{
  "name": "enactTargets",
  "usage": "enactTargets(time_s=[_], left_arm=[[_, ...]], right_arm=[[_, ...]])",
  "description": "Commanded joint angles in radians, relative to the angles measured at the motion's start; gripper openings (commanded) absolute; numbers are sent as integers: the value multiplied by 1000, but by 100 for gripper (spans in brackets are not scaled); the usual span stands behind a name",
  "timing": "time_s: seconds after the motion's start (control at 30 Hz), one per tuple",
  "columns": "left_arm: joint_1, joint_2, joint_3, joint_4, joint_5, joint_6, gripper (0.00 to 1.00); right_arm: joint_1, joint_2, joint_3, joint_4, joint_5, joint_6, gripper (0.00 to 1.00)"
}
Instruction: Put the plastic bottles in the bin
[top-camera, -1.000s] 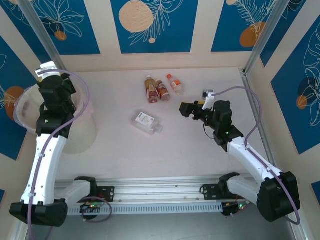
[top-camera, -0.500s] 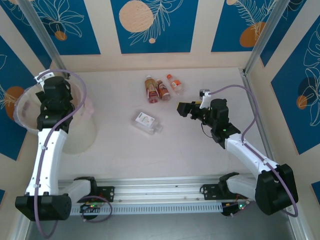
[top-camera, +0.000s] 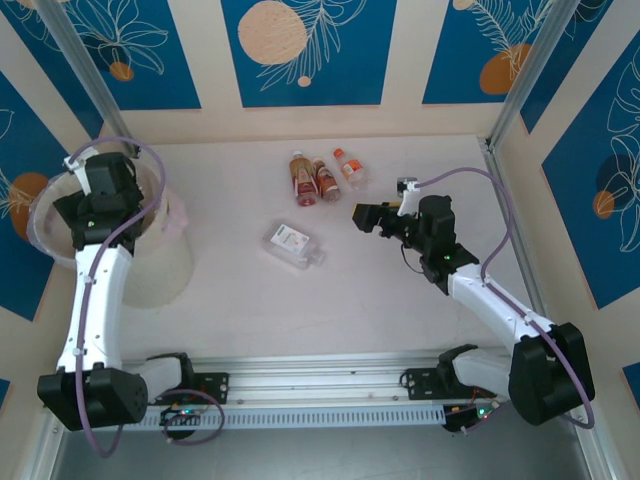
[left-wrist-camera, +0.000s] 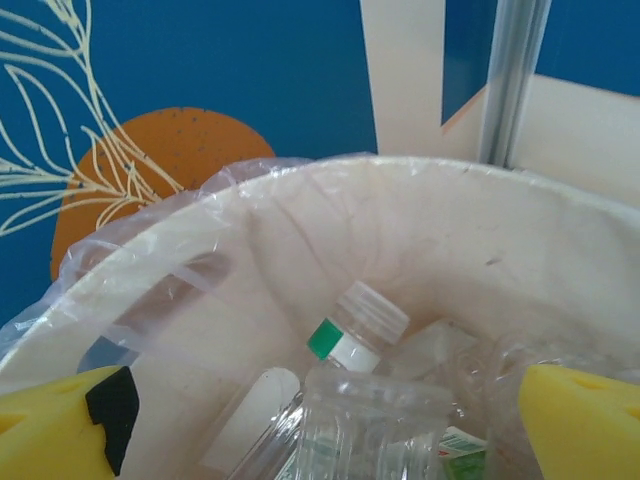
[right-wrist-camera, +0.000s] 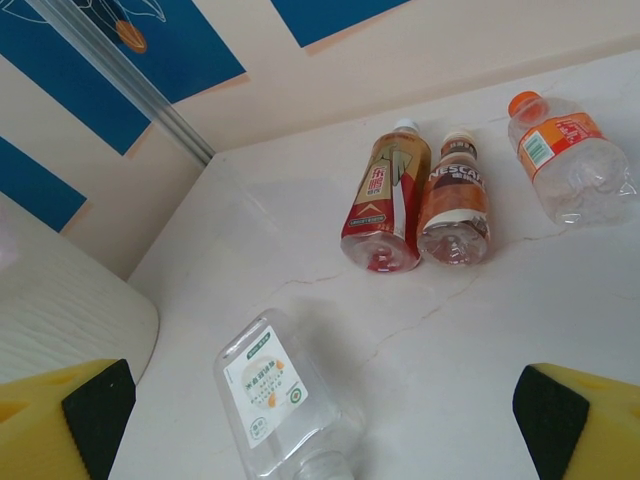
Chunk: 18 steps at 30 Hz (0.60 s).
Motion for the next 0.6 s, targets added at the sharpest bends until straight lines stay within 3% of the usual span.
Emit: enactTargets(time_s=[0.0, 0.27, 0.57], left_arm=[[-15, -1, 66, -46, 62, -40, 100], [-86, -3, 86, -30, 190, -67, 100], [-90, -91, 2, 158, 672, -174, 100]], right_arm=[[8, 8, 32, 8, -14, 16, 99], [8, 30, 46, 1, 15, 17, 99], [-6, 138, 148, -150, 105, 26, 99]])
